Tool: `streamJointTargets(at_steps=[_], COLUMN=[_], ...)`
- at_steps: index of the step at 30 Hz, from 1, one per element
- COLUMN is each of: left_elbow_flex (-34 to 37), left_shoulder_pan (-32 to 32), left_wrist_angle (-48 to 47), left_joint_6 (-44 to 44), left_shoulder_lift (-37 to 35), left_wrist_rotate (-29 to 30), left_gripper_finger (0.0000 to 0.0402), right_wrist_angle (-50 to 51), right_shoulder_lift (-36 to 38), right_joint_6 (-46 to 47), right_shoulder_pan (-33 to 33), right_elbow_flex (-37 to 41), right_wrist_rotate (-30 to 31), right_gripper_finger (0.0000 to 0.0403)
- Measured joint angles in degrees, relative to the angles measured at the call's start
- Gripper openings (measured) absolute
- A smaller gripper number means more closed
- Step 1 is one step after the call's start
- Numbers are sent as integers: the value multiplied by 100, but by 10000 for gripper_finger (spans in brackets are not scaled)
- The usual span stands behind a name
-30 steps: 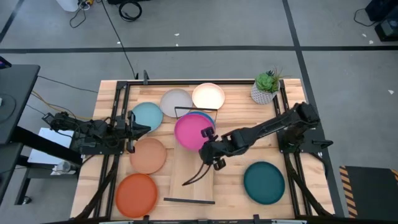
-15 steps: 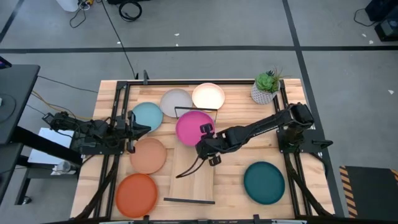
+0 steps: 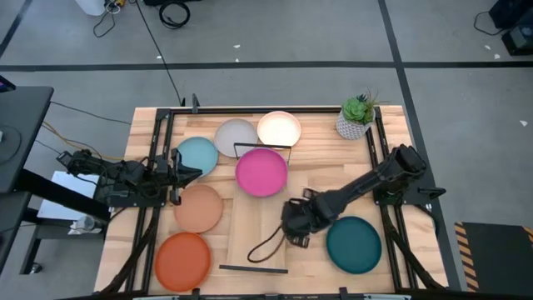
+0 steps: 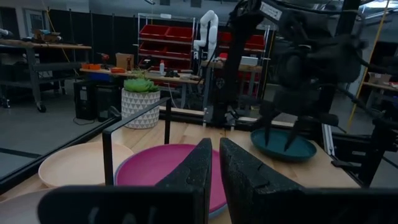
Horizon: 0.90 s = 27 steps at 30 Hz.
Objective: Place and stack plates onto a shelf
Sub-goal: Stack the dark green plate on top of the the pink plate on the shelf
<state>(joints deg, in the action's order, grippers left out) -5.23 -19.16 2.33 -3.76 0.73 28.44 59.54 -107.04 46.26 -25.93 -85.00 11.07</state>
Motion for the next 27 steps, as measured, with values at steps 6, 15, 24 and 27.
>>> streamJointTargets(at_steps=[6,15,24,27], left_elbow_flex=[0,2,2,2], left_shoulder_pan=[0,1,1,2], left_wrist_angle=[5,412,415,411], left_joint_6=[4,764,788,777], left_shoulder_lift=[0,0,0,0], left_wrist_rotate=[0,2,2,0], left_gripper_finger=[39,39,39,39], right_wrist_angle=[250,63,-700,-671], right_shoulder_lift=[2,-2,-27,-37], right_joint_6=[2291,4275,4357,4098], right_shoulder_pan=[-385,-684,-717,-685], right_elbow_flex=[341,930,1524,1719], right_wrist_rotate=[-807,-1741,-1960,-1985], right_gripper_finger=[183,183,183,174])
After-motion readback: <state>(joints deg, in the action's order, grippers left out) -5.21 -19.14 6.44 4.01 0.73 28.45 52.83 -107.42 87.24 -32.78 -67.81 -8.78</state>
